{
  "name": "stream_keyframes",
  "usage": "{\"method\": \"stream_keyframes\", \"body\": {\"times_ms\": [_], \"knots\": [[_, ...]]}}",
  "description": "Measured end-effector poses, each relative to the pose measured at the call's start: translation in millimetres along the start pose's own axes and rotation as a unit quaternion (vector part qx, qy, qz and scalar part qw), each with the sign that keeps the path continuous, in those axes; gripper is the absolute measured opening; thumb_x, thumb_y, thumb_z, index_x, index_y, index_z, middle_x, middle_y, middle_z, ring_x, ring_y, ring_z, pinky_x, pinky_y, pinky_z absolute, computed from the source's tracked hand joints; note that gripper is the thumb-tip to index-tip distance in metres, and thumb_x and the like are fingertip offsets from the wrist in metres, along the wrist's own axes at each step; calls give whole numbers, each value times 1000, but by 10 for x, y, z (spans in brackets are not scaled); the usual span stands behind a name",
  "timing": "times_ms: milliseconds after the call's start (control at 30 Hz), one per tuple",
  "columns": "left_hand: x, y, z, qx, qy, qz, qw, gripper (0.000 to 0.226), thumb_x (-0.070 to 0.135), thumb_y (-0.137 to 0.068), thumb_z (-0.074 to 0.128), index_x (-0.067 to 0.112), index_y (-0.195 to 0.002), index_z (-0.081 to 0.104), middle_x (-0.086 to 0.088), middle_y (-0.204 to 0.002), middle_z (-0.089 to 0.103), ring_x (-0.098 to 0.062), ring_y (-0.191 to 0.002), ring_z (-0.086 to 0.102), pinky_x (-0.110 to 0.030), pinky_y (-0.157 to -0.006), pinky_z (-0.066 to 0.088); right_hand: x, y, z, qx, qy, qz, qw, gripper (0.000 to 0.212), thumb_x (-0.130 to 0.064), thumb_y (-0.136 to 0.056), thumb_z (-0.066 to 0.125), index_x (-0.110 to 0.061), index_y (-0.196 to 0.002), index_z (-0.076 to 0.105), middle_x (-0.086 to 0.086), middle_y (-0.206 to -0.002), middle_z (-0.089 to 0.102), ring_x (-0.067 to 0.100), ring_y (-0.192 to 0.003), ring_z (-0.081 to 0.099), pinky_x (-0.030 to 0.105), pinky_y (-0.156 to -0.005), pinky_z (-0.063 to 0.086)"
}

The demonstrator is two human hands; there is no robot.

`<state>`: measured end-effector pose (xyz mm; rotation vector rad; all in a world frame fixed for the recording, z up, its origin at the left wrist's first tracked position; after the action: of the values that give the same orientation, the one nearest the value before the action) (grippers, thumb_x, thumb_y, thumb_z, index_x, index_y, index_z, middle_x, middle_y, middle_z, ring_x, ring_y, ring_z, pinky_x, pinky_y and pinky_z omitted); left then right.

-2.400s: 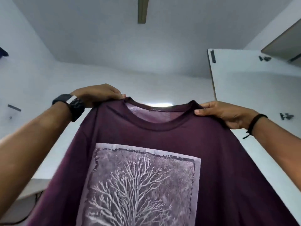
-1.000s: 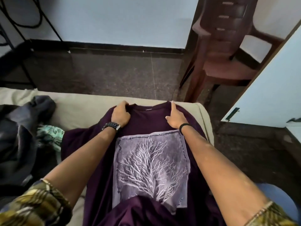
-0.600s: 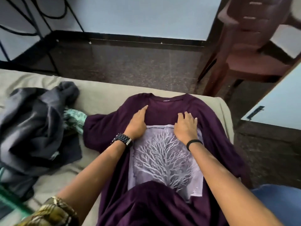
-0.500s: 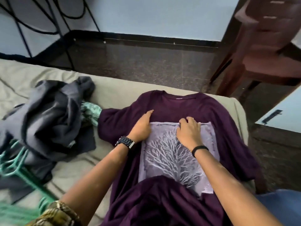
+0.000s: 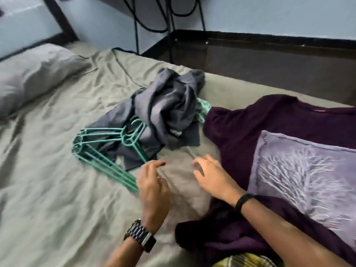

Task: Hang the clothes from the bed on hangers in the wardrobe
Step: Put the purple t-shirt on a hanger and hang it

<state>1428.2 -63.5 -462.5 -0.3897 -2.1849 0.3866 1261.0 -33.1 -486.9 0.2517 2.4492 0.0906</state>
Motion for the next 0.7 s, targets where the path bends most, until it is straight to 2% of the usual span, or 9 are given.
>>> {"method": "stream_keyframes", "body": {"times_ms": [100,133,200,333,433,500,600,667,700], "knots": [[-762,100,-424,76,-33,-166,983,45,0,-83,54,6,-127,48,-13,-128,44,-24,-126,34,-35,-110,20,-548,-22,190,-4,-22,-72,997,27,-19,-97,48,-14,-122,56,5,-123,52,22,-116,48,24,-97,28],[-982,149,-463,80,-17,-223,971,48,0,-86,55,4,-133,43,-17,-133,41,-26,-130,30,-37,-114,18,-703,-23,321,-24,-22,-89,995,28,-18,-96,48,-13,-123,56,6,-124,52,24,-117,48,27,-99,30],[-1200,196,-474,104,11,-270,957,52,-1,-88,55,-1,-138,38,-21,-138,38,-29,-133,30,-40,-115,21,-890,-29,592,-71,-14,-109,991,33,-18,-95,48,-12,-127,51,9,-128,49,27,-122,45,33,-104,32],[-1373,295,-442,167,94,-302,934,53,3,-90,57,1,-139,36,-17,-138,39,-27,-125,46,-39,-109,37,-875,-37,946,-126,19,-118,985,52,-22,-97,49,-16,-145,31,8,-145,36,26,-136,33,33,-114,23],[-1455,328,-412,171,119,-303,930,54,12,-93,58,10,-142,35,-12,-140,47,-19,-127,47,-30,-108,35,-865,-75,1018,-121,55,-152,979,52,-22,-97,49,-17,-146,32,5,-142,38,25,-130,35,29,-111,23],[-1431,332,-416,174,112,-291,934,58,18,-94,58,16,-145,33,-10,-140,48,-14,-128,46,-27,-107,34,-870,-123,964,-98,5,-152,984,46,-20,-95,53,-16,-139,40,5,-134,43,22,-125,40,25,-105,26],[-1262,284,-416,166,60,-239,955,62,36,-94,56,18,-147,30,-8,-142,46,-17,-129,45,-30,-108,34,-725,-207,845,-53,-135,-75,987,43,-13,-88,62,-14,-126,41,2,-110,52,20,-105,52,21,-87,35],[-1167,271,-398,152,23,-210,965,68,49,-91,48,15,-148,29,-7,-145,42,-16,-132,38,-29,-110,27,-595,-224,865,-65,-228,-4,972,48,-11,-87,64,-15,-128,39,-3,-96,51,18,-91,55,24,-85,43],[-1128,266,-391,145,7,-201,969,71,54,-89,42,15,-148,29,-6,-146,41,-15,-134,34,-29,-112,22,-546,-233,872,-72,-253,21,965,43,-13,-89,62,-16,-128,42,-4,-91,51,17,-86,57,30,-86,48]]}}
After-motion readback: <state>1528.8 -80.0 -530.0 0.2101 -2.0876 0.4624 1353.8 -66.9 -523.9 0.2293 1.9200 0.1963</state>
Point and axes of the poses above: each hand's wrist, its own y-axis away from the middle knuckle, its own z-axis out of the palm, x = y × z, the point moved 10 cm from there along -y, towards the middle knuckle
